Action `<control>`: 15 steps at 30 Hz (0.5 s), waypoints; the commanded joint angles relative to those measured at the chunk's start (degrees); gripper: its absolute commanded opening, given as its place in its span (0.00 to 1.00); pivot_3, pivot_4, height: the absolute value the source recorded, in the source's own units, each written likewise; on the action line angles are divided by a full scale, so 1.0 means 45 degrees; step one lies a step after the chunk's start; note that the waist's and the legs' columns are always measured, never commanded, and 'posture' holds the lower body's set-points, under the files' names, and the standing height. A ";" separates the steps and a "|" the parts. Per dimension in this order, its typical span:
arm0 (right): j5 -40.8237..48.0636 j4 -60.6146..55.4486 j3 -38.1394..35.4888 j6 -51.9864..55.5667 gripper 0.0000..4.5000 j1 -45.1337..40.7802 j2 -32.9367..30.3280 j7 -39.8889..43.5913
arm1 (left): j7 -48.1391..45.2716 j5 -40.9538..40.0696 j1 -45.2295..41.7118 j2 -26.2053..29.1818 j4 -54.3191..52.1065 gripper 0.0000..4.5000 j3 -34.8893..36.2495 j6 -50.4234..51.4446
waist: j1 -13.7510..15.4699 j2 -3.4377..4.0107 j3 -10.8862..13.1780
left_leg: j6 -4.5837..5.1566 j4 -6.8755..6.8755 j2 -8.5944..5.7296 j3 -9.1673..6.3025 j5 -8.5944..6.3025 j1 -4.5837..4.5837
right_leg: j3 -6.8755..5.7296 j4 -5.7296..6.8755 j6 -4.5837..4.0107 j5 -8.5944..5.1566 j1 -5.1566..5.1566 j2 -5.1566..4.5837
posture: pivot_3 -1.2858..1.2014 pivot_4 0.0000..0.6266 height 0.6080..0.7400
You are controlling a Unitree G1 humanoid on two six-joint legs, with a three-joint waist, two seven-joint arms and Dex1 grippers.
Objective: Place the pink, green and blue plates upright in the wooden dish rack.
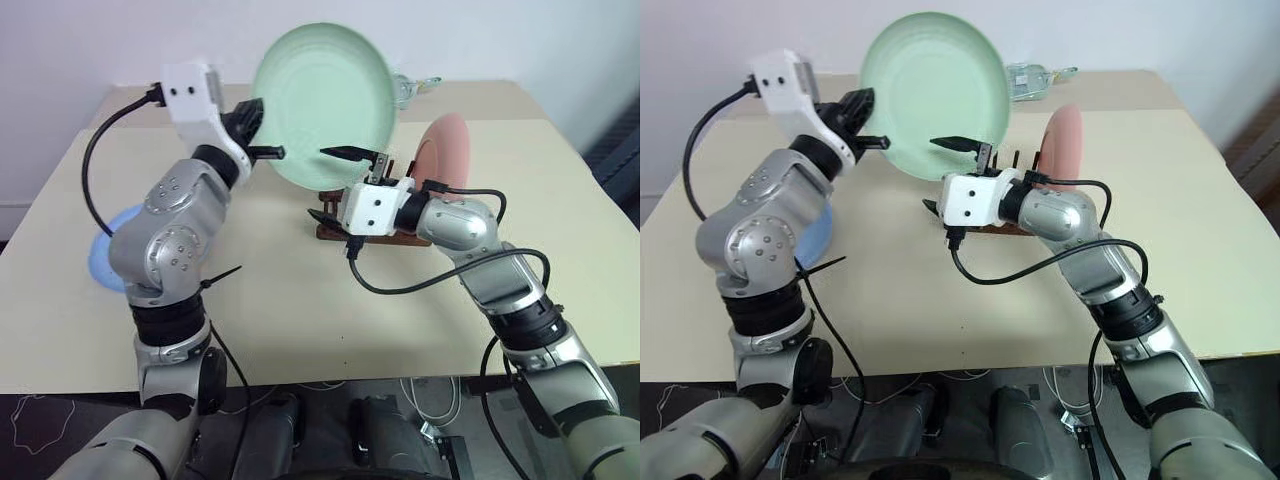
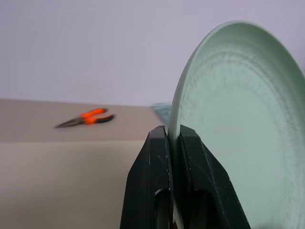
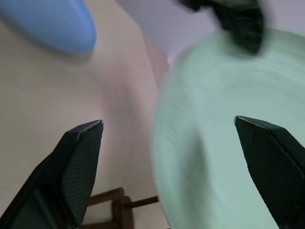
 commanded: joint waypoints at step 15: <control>-0.2240 0.0848 -0.0379 -0.1240 0.00 0.0042 0.0283 -0.1698 | 0.1156 -0.2370 -0.1417 -0.1540 -0.0421 0.69 0.3083 -0.2079 | 0.0019 -0.0010 0.0006 | 0.0003 0.0006 -0.0003 -0.0002 0.0020 -0.0003 | 0.0001 0.0001 0.0000 0.0000 0.0001 0.0004 | 0.52 0.24 0.89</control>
